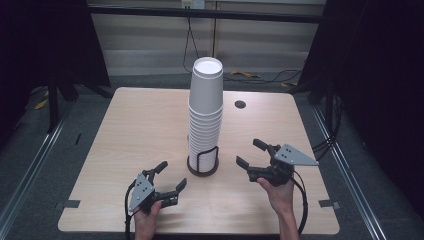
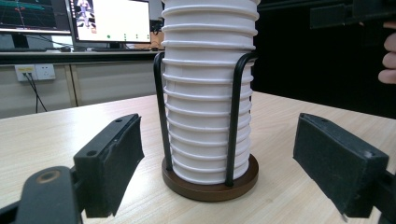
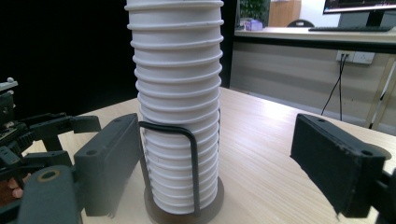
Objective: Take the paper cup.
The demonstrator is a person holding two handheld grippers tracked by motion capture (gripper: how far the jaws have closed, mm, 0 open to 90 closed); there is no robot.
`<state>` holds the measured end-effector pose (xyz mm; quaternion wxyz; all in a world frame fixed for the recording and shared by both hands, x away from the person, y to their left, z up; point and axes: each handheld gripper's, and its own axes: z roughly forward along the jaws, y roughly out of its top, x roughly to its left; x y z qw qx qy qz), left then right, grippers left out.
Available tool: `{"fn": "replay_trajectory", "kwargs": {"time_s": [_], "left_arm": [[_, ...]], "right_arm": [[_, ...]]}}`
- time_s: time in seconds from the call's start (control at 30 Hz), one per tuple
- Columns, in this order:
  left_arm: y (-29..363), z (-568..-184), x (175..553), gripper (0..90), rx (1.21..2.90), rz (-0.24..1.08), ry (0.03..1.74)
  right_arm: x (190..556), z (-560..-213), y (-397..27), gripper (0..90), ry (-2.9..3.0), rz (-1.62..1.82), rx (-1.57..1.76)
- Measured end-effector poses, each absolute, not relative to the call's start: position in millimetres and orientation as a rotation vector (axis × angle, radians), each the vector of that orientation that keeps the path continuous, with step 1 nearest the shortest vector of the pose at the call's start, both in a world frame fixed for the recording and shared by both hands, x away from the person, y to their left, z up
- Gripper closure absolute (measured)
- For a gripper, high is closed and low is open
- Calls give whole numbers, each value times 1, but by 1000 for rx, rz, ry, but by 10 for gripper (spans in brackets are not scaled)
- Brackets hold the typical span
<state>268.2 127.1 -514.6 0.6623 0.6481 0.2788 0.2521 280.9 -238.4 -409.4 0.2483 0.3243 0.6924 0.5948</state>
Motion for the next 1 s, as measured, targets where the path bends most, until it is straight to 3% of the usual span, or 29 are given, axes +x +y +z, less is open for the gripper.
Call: {"fn": "replay_trajectory", "kwargs": {"time_s": [0.2,0.6,1.0], "left_arm": [[127,-515,268,155,1468,572,628],[127,-515,268,156,1467,570,629],[127,-515,268,156,1465,568,630]], "right_arm": [[289,-395,-233,159,1940,1654,880],[303,-359,-223,256,1953,1743,779],[313,-324,-222,271,1955,1825,721]]}}
